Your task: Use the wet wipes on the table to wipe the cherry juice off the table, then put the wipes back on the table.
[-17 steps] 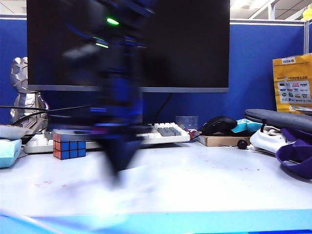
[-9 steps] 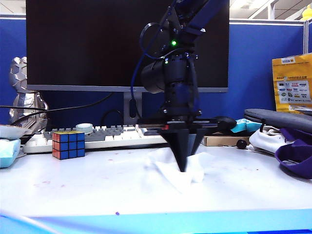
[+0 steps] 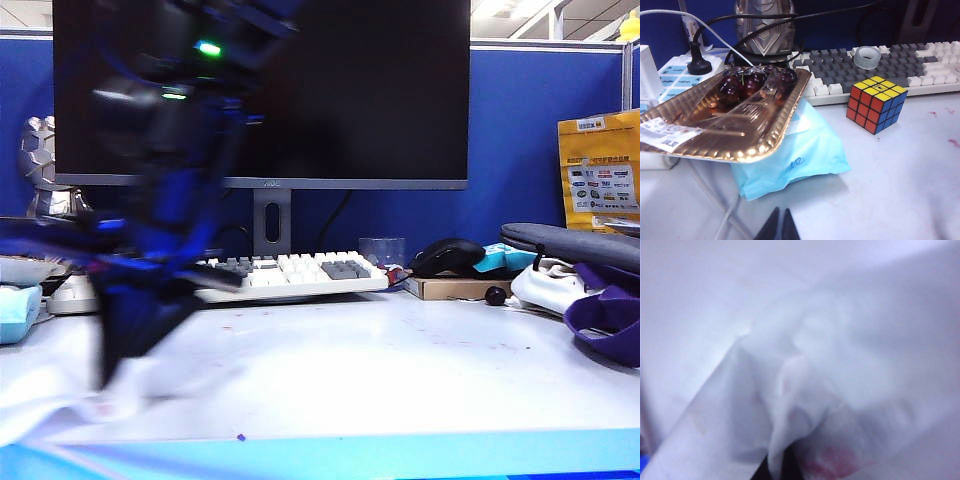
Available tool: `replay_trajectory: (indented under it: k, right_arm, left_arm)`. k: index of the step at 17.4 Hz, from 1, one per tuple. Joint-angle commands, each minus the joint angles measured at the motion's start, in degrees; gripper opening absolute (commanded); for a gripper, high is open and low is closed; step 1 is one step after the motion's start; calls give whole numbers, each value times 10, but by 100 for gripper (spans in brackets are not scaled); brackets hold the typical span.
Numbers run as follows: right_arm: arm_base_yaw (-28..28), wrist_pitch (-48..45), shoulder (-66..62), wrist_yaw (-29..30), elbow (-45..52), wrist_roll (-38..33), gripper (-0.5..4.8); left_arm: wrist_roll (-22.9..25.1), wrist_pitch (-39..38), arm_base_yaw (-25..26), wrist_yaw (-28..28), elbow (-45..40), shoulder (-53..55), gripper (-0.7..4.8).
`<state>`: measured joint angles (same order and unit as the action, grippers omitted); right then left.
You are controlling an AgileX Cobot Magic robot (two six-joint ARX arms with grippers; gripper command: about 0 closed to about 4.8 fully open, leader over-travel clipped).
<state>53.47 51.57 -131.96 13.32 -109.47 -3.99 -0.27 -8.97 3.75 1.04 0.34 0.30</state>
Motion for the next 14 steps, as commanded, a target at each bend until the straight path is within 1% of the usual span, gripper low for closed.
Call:
replay_trajectory:
  k: [1,2,4,5,6,7,8,9,10,11,12,14]
  right_arm:
    - [-12,-80,-3,-111,0,-34,-5]
    - [-21,-94,-3,-123,0,-42,-5]
    - [-50,-116,-3,-118,0,-68,-5]
    - [-63,-123,-3,-94,0,-67,-5]
    - [-70,-126,-5,-50,0,-67,-5]
    - [-70,-127,-7,-30,0,-67,-5]
    - [-66,-124,-11,10,0,-63,-5]
    - [-59,-122,-17,28,0,-60,-5]
    - [-41,-114,-29,61,0,-43,-5]
    - [-26,-99,-36,73,0,-30,-5]
    - [-18,-89,-39,73,0,-23,-5]
    - [10,-51,-45,69,0,12,-5]
  left_arm:
    - [-2,-6,0,3,0,-2,-2]
    - [-2,-6,0,3,0,-2,-2]
    - [-2,-6,0,3,0,-2,-2]
    - [-2,-6,0,3,0,-2,-2]
    - [-2,-6,0,3,0,-2,-2]
    - [-2,-6,0,3,0,-2,-2]
    - [-2,-6,0,3,0,-2,-2]
    - [-2,-6,0,3,0,-2,-2]
    - [-2,-6,0,3,0,-2,-2]
    - [-2,-6,0,3,0,-2,-2]
    - [-2,-6,0,3,0,-2,-2]
    - [-2,-6,0,3,0,-2,-2]
